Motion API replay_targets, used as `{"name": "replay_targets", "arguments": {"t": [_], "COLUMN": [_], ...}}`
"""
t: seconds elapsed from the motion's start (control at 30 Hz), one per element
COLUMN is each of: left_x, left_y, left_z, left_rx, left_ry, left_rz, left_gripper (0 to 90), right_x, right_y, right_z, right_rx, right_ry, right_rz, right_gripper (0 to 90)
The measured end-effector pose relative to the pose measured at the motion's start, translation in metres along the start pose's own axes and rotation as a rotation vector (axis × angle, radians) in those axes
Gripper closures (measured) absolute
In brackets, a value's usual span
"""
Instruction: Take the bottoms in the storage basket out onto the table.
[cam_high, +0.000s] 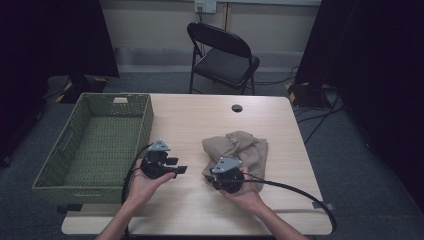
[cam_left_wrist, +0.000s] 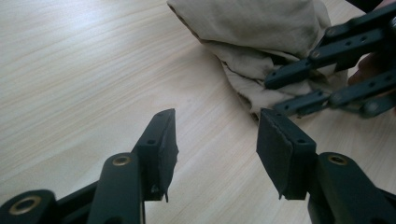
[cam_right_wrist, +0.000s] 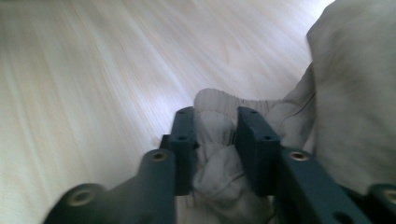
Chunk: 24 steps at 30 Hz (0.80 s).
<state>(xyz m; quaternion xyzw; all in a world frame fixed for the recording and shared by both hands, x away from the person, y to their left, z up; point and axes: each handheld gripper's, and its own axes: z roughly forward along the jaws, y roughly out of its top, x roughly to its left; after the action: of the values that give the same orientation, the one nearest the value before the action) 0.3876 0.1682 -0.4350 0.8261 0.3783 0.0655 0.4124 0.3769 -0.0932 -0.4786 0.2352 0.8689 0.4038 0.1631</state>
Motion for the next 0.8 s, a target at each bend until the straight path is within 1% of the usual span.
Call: {"name": "replay_targets", "arguments": {"t": [0.03,0.1,0.2,0.23,0.3,0.33,0.37,0.4,0.43,0.5,0.53,0.6,0.63,0.67,0.73,0.8], "left_x": [0.000,0.000,-0.001,-0.002,-0.004,-0.008,-0.010,-0.011,-0.013,-0.019,-0.021,-0.026,-0.028,-0.030,-0.034,-0.035], "left_y": [0.000,-0.001,-0.001,-0.001,0.002,0.005,0.008,0.011,0.014,0.020,0.021,0.022,0.021,0.020,0.016,0.012], "left_z": [0.000,0.001,0.003,0.004,0.008,0.012,0.016,0.020,0.025,0.037,0.044,0.059,0.067,0.075,0.091,0.103], "left_rx": [0.002,0.008,0.005,-0.001,-0.004,0.004,0.012,0.003,-0.003,0.002,-0.004,-0.010,-0.017,-0.017,0.002,-0.020], "left_ry": [0.001,0.000,-0.003,-0.011,-0.016,-0.002,-0.010,-0.035,-0.065,-0.057,-0.078,-0.107,-0.131,-0.136,-0.139,-0.165], "left_rz": [0.000,0.002,-0.004,-0.012,-0.012,0.001,0.014,0.010,-0.002,0.015,-0.002,-0.029,-0.045,-0.054,-0.071,-0.107], "left_gripper": [47.7,47.7,47.7,47.7,47.6,47.3,47.0,46.5,46.2,45.8,45.8,45.7,45.2,44.9,42.4,39.7], "right_x": [-0.002,-0.006,-0.013,-0.015,-0.021,-0.023,-0.026,-0.028,-0.029,-0.031,-0.032,-0.034,-0.034,-0.035,-0.035,-0.036], "right_y": [0.002,0.006,0.014,0.015,0.016,0.016,0.015,0.015,0.015,0.014,0.014,0.013,0.012,0.012,0.010,0.009], "right_z": [-0.004,-0.012,-0.027,-0.030,-0.039,-0.042,-0.046,-0.049,-0.051,-0.056,-0.057,-0.059,-0.059,-0.060,-0.061,-0.062], "right_rx": [-0.012,-0.041,-0.095,-0.108,-0.129,-0.135,-0.143,-0.149,-0.150,-0.154,-0.153,-0.154,-0.153,-0.151,-0.151,-0.154], "right_ry": [0.009,0.006,-0.006,-0.006,-0.009,-0.016,-0.020,-0.026,-0.031,-0.039,-0.042,-0.053,-0.054,-0.058,-0.062,-0.064], "right_rz": [0.011,0.033,0.064,0.076,0.096,0.100,0.109,0.114,0.114,0.119,0.122,0.131,0.133,0.133,0.135,0.139], "right_gripper": [75.2,78.0,79.4,79.5,79.9,80.0,80.1,80.1,80.2,80.3,80.3,80.4,80.4,80.4,80.4,80.4]}}
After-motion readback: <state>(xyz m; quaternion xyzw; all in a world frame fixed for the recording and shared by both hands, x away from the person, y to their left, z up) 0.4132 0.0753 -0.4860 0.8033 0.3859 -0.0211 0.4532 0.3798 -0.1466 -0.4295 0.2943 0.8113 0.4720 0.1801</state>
